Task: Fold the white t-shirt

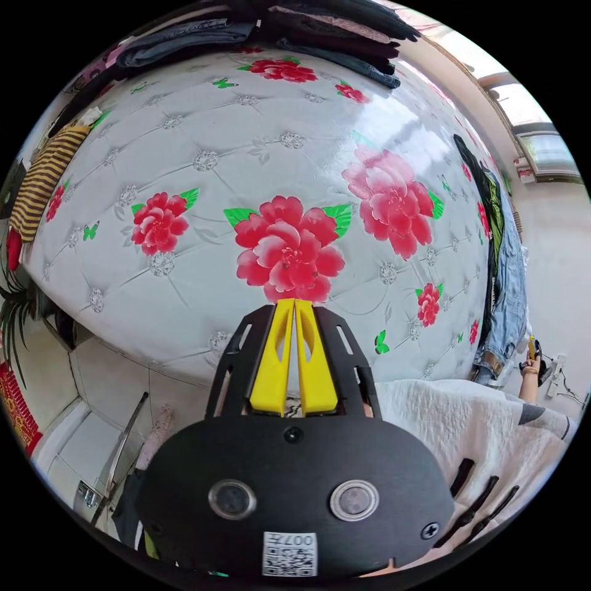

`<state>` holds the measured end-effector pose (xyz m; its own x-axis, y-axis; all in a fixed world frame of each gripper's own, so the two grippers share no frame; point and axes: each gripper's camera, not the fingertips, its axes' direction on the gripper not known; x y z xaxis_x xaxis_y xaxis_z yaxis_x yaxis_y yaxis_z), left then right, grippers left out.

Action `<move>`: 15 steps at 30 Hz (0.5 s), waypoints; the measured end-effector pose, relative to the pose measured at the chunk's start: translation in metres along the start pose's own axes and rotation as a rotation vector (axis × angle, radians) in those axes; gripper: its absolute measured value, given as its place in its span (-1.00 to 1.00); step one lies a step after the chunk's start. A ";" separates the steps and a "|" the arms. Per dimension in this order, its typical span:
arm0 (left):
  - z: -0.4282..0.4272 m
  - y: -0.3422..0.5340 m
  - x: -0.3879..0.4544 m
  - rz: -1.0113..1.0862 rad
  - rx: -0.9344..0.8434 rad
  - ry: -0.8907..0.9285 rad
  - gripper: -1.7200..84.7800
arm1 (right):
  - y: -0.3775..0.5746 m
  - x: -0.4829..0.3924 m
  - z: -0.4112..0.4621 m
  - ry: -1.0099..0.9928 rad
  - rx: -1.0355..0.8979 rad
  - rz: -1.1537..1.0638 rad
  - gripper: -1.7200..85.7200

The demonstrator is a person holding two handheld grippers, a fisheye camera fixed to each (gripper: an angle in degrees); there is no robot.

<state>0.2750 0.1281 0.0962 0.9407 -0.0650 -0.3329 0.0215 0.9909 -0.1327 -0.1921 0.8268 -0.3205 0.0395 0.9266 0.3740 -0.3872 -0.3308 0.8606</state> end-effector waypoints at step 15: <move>-0.084 0.050 -0.063 0.108 0.257 0.238 -0.98 | 0.080 -0.268 -0.186 -0.320 0.454 -0.638 -0.97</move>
<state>0.1883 0.1722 0.0325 0.8377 0.0462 -0.5441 0.0390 0.9888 0.1441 -0.4047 0.5851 -0.4167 0.4104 0.8875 -0.2096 0.2029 0.1353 0.9698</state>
